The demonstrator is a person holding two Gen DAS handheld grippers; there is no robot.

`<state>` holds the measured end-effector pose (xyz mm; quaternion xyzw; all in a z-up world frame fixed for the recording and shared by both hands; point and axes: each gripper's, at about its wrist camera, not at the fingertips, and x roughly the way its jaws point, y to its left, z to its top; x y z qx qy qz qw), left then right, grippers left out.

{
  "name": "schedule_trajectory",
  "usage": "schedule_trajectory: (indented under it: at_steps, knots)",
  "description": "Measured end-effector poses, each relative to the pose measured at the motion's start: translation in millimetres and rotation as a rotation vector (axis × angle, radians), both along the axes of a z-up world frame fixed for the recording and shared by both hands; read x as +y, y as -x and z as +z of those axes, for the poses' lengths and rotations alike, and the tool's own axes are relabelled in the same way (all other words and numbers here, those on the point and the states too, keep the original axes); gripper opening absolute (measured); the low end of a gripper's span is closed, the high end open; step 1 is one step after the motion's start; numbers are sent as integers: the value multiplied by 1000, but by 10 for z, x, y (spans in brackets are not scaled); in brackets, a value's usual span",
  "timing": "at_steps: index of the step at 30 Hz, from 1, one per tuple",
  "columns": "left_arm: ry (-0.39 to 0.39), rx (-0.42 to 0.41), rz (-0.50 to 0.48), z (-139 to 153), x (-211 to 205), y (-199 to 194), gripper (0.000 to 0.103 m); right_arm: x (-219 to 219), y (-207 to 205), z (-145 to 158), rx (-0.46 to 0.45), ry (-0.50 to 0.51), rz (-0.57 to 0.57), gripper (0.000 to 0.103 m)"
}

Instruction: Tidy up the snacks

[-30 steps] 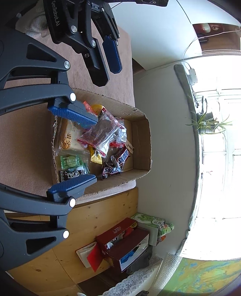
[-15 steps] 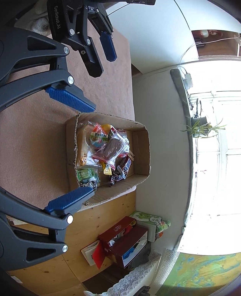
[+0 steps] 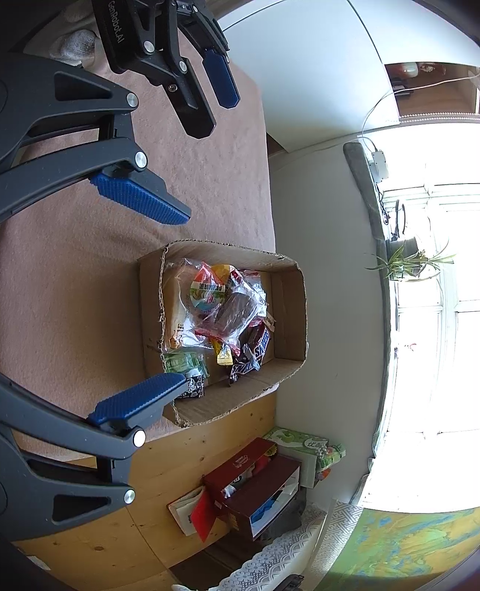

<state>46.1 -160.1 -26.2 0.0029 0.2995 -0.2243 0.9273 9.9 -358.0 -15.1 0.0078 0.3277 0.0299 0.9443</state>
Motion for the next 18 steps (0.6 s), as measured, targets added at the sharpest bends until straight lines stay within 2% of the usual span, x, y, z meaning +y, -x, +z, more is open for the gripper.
schedule_trajectory:
  at_steps: [9,12,18]
  knots:
    - [1,7,4,-25,-12,-8,72,17,-19,-29,7,6,1,85]
    - [1,5,7,-32,-12,-12,80,20,-17,-28,8,8,-1,85]
    - [-6,-3,-4,-51,-13,-6,80,30,-37,-48,10,10,1,85]
